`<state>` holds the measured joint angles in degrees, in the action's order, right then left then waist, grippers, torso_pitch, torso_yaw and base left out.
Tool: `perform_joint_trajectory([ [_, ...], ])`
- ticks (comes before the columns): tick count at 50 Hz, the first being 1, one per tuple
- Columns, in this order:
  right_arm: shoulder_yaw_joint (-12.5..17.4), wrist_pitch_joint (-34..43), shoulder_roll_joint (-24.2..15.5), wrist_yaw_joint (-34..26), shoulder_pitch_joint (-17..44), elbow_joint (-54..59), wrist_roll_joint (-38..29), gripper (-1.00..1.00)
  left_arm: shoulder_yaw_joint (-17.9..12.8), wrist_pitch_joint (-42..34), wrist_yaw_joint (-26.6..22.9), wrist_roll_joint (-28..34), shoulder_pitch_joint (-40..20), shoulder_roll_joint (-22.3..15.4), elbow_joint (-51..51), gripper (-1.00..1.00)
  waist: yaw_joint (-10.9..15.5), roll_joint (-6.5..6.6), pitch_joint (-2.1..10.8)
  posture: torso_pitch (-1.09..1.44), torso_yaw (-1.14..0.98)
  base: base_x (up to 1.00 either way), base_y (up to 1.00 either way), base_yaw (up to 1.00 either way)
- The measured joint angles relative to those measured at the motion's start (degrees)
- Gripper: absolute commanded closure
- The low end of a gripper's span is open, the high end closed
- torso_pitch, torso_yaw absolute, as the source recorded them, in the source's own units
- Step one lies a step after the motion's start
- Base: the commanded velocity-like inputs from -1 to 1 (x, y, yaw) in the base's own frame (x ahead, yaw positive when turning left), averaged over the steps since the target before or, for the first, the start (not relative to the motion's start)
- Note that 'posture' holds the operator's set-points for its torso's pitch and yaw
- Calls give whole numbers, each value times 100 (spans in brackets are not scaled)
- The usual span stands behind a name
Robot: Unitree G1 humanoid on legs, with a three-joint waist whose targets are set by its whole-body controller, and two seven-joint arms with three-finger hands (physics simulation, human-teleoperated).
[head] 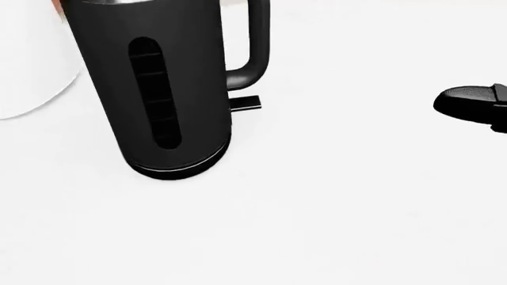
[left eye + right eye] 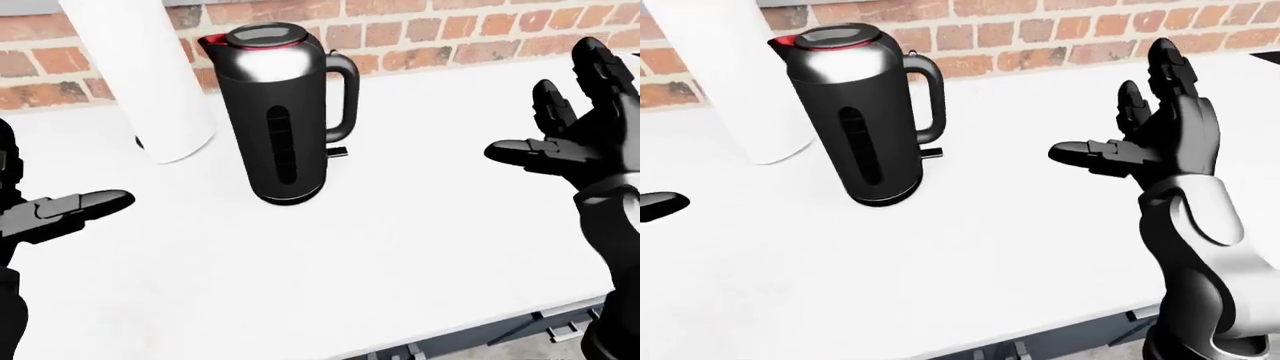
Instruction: Press the button to open the lid of the electric kettle.
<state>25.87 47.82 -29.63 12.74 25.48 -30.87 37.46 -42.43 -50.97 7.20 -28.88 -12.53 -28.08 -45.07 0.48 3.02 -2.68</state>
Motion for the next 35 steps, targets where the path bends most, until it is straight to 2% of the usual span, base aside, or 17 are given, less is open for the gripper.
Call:
perform_joint_trajectory([
  [3,26,46,-9,-10,3,13,10,-100,-11,-18,18,2,-33,-38,-30,-100,13,-96,81,0,0,0,37,0],
  [6,87,1,-31,-2,35,-31,-6,-100,4,32,10,-9,-41,-42,-79,-100,21,-199,107,0,0,0,25,0],
  [11,107,-127,-37,-11,22,-40,-66,-100,27,22,-4,-32,-40,-49,-63,-100,71,-331,-117,0,0,0,0,0],
  [14,60,-135,-46,-38,40,-21,-84,-100,38,4,5,1,-40,-102,-37,-100,111,-536,-143,0,0,0,0,0],
  [16,68,-171,-34,-60,0,9,-137,-100,76,52,-15,71,-9,-47,-49,-100,111,-469,-176,0,0,0,0,0],
  [23,72,-193,46,-149,-74,43,-314,-100,231,295,-172,199,71,135,-100,-100,35,-296,-77,0,0,0,0,0],
  [29,57,-198,96,-218,-79,37,-391,-100,255,264,-406,125,145,269,-124,-100,-8,-264,-60,0,0,0,0,0],
  [35,64,-173,122,-235,-82,16,-413,-100,146,227,-384,90,127,273,-147,-100,-27,-267,-51,0,0,0,0,0],
])
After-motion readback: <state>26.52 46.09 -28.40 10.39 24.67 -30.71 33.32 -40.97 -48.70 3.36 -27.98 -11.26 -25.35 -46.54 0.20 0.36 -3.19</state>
